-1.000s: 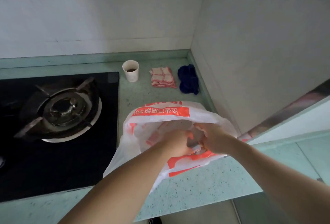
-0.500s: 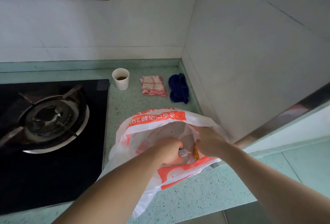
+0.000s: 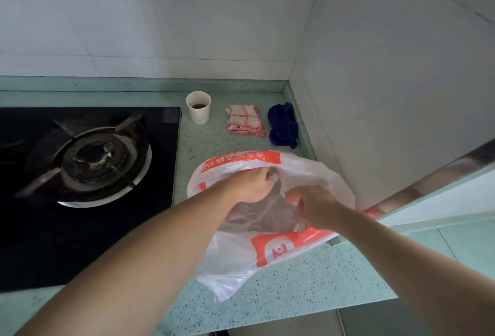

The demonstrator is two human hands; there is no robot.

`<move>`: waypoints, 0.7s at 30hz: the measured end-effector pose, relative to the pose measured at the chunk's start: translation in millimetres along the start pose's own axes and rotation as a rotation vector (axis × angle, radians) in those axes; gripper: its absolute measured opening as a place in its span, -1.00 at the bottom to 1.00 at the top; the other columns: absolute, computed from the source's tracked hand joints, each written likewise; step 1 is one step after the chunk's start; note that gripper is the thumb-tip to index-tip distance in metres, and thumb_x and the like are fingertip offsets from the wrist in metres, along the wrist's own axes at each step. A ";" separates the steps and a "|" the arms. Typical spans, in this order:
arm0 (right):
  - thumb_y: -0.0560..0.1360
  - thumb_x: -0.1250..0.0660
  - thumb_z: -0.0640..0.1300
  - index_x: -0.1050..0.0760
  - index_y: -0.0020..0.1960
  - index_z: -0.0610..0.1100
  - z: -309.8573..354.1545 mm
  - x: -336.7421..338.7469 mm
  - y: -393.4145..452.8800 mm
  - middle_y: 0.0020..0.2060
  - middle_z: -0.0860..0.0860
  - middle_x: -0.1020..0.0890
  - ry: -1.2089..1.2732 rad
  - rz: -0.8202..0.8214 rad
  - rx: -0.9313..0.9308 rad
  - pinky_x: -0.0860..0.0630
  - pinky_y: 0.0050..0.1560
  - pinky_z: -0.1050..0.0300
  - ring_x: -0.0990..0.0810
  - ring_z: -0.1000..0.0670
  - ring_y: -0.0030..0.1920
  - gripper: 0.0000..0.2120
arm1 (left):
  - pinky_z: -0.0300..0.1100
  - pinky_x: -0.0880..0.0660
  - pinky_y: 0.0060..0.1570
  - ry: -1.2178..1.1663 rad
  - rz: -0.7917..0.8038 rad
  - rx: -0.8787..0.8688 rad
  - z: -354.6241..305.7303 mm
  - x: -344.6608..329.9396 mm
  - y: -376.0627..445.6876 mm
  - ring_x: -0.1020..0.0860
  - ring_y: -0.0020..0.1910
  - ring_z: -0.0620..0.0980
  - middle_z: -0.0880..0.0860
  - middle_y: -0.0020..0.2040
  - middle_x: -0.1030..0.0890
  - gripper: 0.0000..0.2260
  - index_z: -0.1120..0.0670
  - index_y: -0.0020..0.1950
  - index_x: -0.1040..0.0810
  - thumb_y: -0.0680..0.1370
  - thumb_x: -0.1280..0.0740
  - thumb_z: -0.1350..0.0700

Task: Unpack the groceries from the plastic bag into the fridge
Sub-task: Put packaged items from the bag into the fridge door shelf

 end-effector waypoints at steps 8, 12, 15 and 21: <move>0.57 -0.19 -0.02 -0.45 -0.04 -0.01 -32.5 -3.0 -1.2 -0.26 0.05 -0.55 -0.162 -0.105 -0.164 -0.63 -0.26 0.09 -0.56 0.05 -0.30 -0.89 | -0.05 -0.30 0.28 -0.087 0.043 0.101 17.3 4.5 -3.9 -0.43 0.30 0.05 0.02 0.33 -0.46 -0.60 0.00 0.38 -0.41 0.66 0.02 -0.12; 0.51 -0.26 0.05 -0.37 0.04 0.02 -42.2 -2.3 -0.2 -0.25 0.02 -0.58 -0.025 -0.139 -0.239 -0.62 -0.33 0.11 -0.60 0.04 -0.30 -0.83 | -0.10 -0.38 -0.13 -0.211 -0.140 0.079 8.7 31.4 6.4 -0.38 -0.26 -0.05 -0.01 -0.24 -0.40 -0.70 0.02 -0.19 -0.39 0.66 -0.06 -0.06; 0.42 -0.30 0.06 -0.35 0.13 0.07 -41.7 -10.8 6.3 -0.18 0.09 -0.55 -0.041 -0.147 -0.216 -0.61 -0.22 0.09 -0.58 0.05 -0.19 -0.69 | -0.11 -0.36 -0.22 -0.212 -0.155 0.143 6.5 37.2 7.3 -0.35 -0.34 -0.05 0.01 -0.28 -0.37 -0.67 -0.01 -0.27 -0.30 0.64 -0.04 -0.09; 0.45 -0.34 -0.14 -0.40 0.04 0.01 -43.2 -34.1 10.9 -0.26 0.10 -0.49 0.041 -0.109 -0.210 -0.54 -0.37 0.21 -0.51 0.10 -0.29 -0.80 | -0.13 -0.32 -0.35 -0.134 -0.044 0.198 10.9 23.2 2.7 -0.32 -0.42 0.00 0.02 -0.37 -0.32 -0.68 0.00 -0.24 -0.31 0.60 -0.01 -0.15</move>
Point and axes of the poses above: each hand's wrist, its own y-axis towards the middle knuckle, its own x-axis out of the back of the hand, z = x × y, the point moved 9 cm from there along y, towards the middle knuckle
